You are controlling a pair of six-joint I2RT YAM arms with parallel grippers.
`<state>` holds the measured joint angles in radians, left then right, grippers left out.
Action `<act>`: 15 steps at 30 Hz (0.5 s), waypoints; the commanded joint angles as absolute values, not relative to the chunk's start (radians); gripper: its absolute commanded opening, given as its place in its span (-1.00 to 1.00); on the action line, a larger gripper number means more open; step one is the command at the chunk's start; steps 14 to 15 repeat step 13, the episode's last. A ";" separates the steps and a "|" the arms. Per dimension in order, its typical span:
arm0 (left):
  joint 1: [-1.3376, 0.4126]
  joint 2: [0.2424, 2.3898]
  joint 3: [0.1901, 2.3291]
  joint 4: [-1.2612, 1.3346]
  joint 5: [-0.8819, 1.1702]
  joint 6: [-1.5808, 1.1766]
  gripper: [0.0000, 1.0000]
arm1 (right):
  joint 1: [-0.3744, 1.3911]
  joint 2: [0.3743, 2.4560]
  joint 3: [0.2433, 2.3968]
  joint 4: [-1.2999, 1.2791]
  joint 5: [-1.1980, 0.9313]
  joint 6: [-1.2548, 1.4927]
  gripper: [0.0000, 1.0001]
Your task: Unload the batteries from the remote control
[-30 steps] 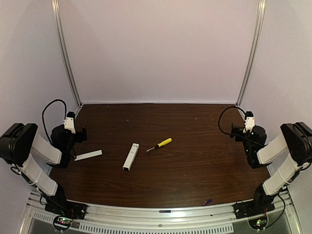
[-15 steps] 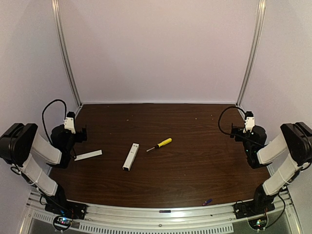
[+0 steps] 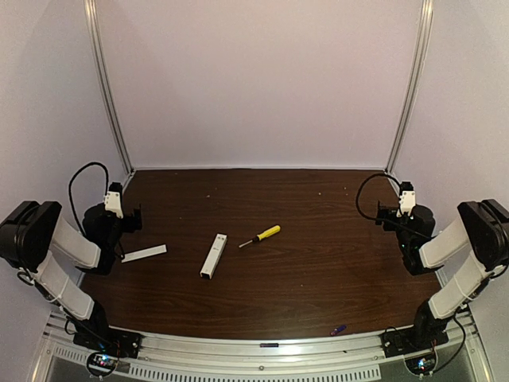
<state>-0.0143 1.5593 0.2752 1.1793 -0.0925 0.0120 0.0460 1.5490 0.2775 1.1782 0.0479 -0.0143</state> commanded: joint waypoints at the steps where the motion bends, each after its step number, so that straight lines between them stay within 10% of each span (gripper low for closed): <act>1: -0.009 1.567 0.270 1.224 -0.085 0.005 0.95 | 0.043 1.555 0.284 1.186 0.038 0.000 0.99; 15: -0.009 1.568 0.270 1.223 -0.085 0.004 0.95 | 0.043 1.555 0.287 1.181 0.036 0.000 0.99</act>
